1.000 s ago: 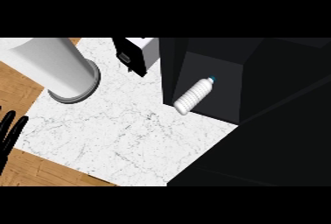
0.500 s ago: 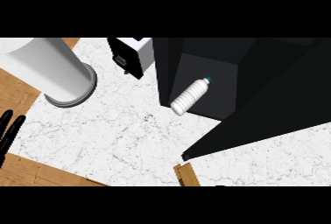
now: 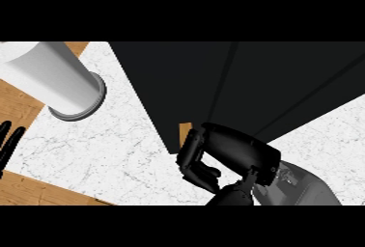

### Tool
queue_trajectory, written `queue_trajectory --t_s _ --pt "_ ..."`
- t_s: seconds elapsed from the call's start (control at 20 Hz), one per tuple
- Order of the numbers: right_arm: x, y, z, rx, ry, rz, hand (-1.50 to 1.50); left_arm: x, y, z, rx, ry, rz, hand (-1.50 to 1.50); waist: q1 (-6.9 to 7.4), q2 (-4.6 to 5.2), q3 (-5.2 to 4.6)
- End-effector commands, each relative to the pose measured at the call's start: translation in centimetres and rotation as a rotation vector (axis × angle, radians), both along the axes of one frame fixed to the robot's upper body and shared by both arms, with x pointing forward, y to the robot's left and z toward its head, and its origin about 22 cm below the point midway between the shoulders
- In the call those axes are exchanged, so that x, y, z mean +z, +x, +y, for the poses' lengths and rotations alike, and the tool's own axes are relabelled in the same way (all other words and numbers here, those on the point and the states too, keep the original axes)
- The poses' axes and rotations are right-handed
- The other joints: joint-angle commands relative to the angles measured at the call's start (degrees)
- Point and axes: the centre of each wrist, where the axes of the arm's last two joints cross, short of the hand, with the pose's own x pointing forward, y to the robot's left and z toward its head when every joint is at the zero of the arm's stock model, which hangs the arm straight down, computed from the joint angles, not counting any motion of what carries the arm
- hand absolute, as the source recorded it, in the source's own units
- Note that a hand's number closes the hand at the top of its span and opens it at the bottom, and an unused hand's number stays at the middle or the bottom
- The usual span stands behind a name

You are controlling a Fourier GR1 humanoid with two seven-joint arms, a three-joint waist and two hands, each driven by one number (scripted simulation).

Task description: Pick up the bottled water, place it into the cabinet and close the cabinet

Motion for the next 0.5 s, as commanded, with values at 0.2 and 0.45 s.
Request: queue_trajectory --t_s 0.2,0.45 --pt "2.8 6.1 7.1 -0.123 -0.057 0.085 1.50 -0.4 -0.3 1.1 0.025 -0.005 0.009 -1.50 -1.08 -0.03 0.45" --pt "4.1 9.7 8.5 -0.285 -0.017 0.010 1.50 -0.6 -0.5 1.7 0.055 -0.001 0.009 -1.50 -2.97 -0.15 0.63"
